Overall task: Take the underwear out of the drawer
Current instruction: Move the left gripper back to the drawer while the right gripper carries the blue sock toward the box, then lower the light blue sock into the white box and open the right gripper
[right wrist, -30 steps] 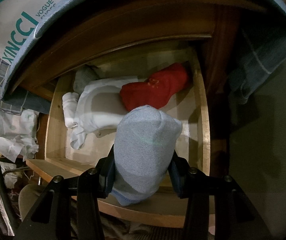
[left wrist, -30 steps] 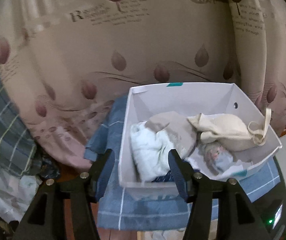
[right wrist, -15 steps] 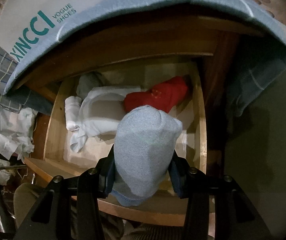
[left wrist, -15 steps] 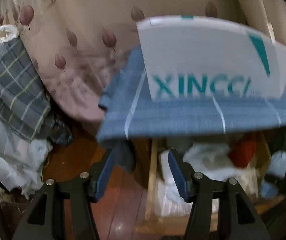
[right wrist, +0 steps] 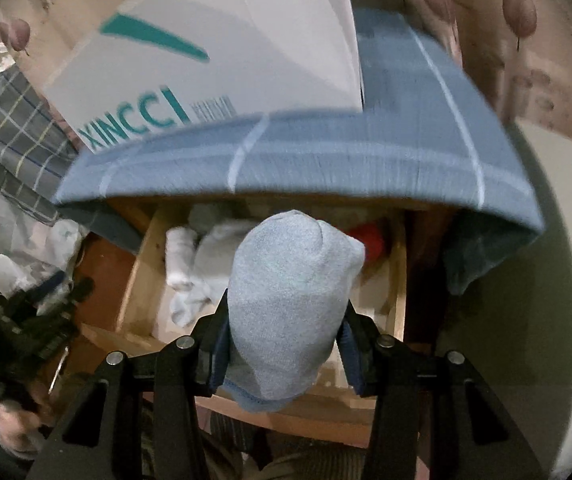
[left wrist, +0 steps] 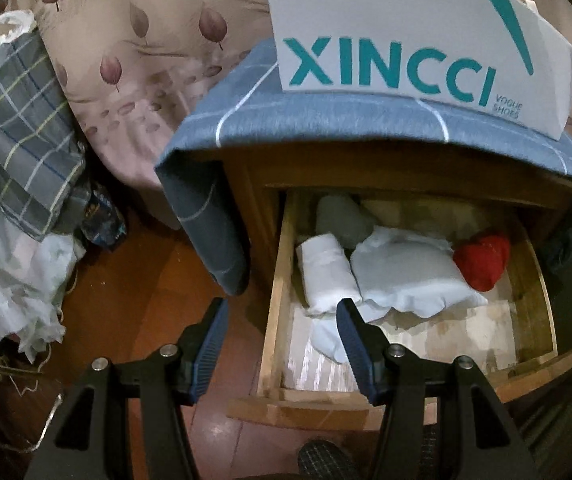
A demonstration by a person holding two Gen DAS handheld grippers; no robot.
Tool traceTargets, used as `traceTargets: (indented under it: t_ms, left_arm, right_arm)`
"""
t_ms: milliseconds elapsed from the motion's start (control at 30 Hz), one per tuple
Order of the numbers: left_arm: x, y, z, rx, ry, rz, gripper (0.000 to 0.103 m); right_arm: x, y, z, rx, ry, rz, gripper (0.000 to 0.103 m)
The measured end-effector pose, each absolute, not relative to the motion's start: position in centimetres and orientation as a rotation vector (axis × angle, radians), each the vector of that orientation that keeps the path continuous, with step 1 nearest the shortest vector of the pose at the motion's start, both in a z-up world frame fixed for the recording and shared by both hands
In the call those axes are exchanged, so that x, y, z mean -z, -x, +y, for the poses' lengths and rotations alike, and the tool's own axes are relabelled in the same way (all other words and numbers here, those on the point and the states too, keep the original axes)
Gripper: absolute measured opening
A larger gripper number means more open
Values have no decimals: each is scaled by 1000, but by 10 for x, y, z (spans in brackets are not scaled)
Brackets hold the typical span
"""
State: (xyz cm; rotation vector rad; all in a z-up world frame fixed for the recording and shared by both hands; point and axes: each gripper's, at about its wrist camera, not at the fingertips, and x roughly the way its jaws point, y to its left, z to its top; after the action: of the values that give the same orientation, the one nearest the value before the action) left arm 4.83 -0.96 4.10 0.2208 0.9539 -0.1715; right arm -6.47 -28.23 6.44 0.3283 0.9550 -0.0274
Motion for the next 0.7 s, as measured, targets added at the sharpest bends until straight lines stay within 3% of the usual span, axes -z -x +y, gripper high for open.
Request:
traceTargets:
  t_ms: [500,700]
  left_arm:
    - [-35,-50,-10,155,-223,968,57]
    - [-34,-50,-11,146,-234,962,57]
  right_arm:
    - [-214,36,-282,-30,-254,695,43]
    - [-245,-2,-269,-17,-167,663,43]
